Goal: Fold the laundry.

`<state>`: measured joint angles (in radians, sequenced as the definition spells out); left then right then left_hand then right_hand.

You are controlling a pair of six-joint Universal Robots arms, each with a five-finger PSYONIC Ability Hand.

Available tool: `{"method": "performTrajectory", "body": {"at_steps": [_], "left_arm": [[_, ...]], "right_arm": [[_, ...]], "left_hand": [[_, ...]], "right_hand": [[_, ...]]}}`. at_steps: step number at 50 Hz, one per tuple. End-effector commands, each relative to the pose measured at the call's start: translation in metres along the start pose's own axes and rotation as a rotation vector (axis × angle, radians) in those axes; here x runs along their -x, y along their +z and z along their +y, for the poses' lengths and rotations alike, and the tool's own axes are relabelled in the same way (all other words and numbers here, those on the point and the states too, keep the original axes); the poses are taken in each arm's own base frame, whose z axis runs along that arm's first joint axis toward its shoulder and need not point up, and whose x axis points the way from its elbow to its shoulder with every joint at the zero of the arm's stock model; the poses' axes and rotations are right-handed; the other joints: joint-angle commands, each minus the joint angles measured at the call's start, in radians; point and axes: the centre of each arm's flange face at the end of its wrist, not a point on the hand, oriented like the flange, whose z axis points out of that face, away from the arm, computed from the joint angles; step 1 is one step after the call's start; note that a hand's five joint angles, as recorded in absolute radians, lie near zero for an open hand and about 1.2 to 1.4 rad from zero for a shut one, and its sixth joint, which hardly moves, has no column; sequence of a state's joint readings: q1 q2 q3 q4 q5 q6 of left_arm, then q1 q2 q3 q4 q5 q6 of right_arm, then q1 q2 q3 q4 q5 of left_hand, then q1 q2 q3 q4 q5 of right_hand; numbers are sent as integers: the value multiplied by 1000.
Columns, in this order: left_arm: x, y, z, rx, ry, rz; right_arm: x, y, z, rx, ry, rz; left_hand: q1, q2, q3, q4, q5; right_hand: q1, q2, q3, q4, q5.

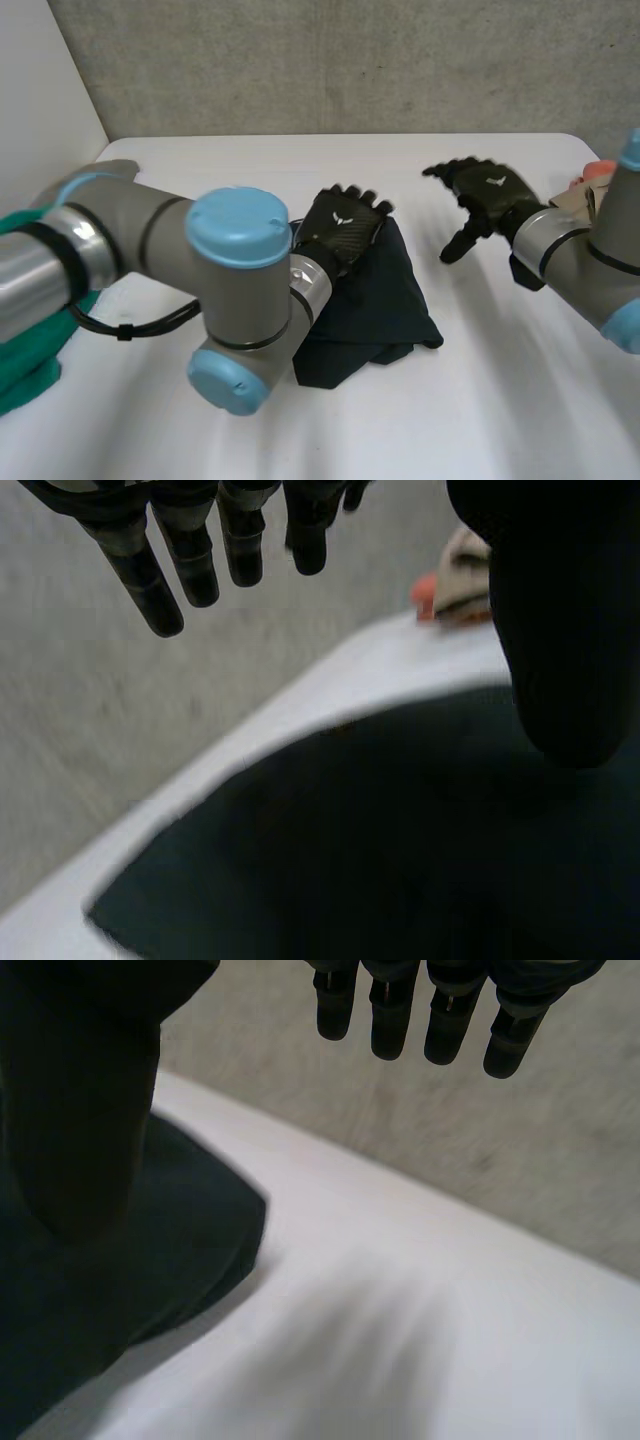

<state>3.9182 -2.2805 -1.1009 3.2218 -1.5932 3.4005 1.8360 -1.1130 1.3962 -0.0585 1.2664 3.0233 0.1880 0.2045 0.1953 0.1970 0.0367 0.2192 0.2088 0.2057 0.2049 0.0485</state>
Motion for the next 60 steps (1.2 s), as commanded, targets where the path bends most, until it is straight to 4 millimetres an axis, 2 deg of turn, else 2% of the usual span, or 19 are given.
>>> {"method": "performTrajectory", "body": {"at_steps": [1, 8, 13, 17, 21, 25, 29, 31, 33, 36, 37, 40, 41, 44, 47, 48, 52, 55, 60], "left_arm": [[26, 8, 38, 219, 13, -177], [28, 2, 63, 340, 32, -125], [30, -1, 66, 366, 52, -123], [34, -4, 63, 374, 66, -128], [37, -11, 56, 391, 75, -121], [45, -17, 38, 359, 65, -132], [56, -26, 10, 288, 52, -141], [63, -33, -10, 226, 39, -141], [70, -43, -33, 150, 23, -128], [75, -55, -54, 79, 0, -100], [78, -63, -68, 33, -15, -75], [80, -76, -85, -24, -43, -17], [79, -85, -95, -55, -62, 37], [79, -98, -105, -84, -91, 127], [75, -113, -112, -100, -117, 250], [73, -120, -113, -101, -128, 307], [64, -133, -113, -111, -135, 413], [59, -138, -110, -107, -139, 437], [47, -142, -104, -102, -136, 459]], "right_arm": [[24, 15, 28, 107, 0, -161], [43, 24, 55, 189, -47, -216], [42, 29, 73, 271, -92, -166], [40, 29, 78, 308, -132, -146], [39, 28, 67, 285, -149, -133], [38, 22, 50, 250, -179, -104], [40, 8, 25, 189, -225, -50], [43, -2, 9, 119, -266, -19], [48, -9, 2, 78, -296, -7], [63, -29, -4, 2, -357, -18], [74, -41, -4, -36, -388, -38], [89, -58, 3, -77, -424, -76], [98, -67, 11, -92, -444, -98], [110, -78, 28, -94, -464, -131], [123, -89, 52, -70, -472, -172], [129, -93, 67, -52, -470, -196], [138, -91, 90, -35, -464, -206], [140, -80, 99, -66, -466, -185], [143, -61, 104, -140, -477, -145]], "left_hand": [[-13, -30, -21, -22, -37], [-13, -30, -21, -22, -37], [-13, -30, -21, -22, -37], [-13, -30, -21, -22, -37], [-13, -30, -21, -22, -37], [-13, -30, -21, -22, -37], [-13, -30, -21, -22, -37], [-13, -30, -21, -22, -37], [-13, -30, -21, -22, -37], [-13, -30, -21, -22, -37], [-13, -30, -21, -22, -37], [-13, -30, -21, -22, -37], [-13, -30, -21, -22, -37], [-13, -30, -21, -22, -37], [-13, -30, -21, -22, -37], [-13, -30, -21, -22, -37], [-13, -30, -21, -22, -37], [-13, -30, -21, -22, -37], [-13, -30, -21, -22, -37]], "right_hand": [[-45, -34, -31, -30, -48], [-45, -34, -31, -30, -48], [-45, -34, -31, -30, -48], [-45, -34, -31, -30, -48], [-45, -34, -31, -30, -48], [-45, -34, -31, -30, -48], [-45, -34, -31, -30, -48], [-45, -34, -31, -30, -48], [-45, -34, -31, -30, -48], [-45, -34, -31, -30, -48], [-45, -34, -31, -30, -48], [-45, -34, -31, -30, -48], [-45, -34, -31, -30, -48], [-45, -34, -31, -30, -48], [-45, -34, -31, -30, -48], [-45, -34, -31, -30, -48], [-45, -34, -31, -30, -48], [-45, -34, -31, -30, -48], [-45, -34, -31, -30, -48]]}}
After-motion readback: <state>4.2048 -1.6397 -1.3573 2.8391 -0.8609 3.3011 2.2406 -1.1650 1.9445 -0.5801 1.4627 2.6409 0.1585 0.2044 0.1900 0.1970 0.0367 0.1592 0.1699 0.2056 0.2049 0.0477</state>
